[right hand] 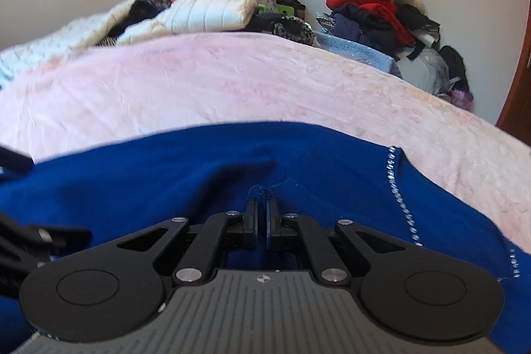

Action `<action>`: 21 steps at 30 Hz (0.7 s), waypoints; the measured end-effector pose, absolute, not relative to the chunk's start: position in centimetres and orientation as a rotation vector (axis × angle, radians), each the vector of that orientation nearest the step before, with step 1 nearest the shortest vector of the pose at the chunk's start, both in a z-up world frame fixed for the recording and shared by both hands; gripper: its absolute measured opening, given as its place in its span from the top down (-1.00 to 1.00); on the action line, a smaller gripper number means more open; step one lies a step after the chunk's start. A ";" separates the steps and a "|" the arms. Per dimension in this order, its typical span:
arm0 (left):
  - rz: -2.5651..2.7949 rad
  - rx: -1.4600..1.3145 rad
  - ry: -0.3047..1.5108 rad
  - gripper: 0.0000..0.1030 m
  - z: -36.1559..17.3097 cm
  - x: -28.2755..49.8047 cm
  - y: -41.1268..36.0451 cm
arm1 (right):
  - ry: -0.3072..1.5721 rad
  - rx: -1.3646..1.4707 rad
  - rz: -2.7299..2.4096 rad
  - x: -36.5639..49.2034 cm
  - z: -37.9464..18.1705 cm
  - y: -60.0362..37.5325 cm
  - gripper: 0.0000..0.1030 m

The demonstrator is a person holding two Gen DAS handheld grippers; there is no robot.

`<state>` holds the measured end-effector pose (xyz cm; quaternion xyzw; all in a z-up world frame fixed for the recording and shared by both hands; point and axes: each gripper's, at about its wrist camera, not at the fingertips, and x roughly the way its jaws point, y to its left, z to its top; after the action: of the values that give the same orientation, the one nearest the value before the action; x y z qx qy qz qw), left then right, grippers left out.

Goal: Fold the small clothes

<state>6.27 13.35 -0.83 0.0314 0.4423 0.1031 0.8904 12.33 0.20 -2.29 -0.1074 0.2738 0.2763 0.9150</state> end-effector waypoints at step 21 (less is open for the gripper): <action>0.309 0.070 0.890 -0.80 0.6 3.5 15.3 | 0.587 -0.269 0.624 9.4 -1.8 2.1 0.03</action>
<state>3.52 15.29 0.56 0.0338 0.4288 0.1490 0.8904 9.42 2.07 -1.83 -0.1300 0.2838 0.3016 0.9009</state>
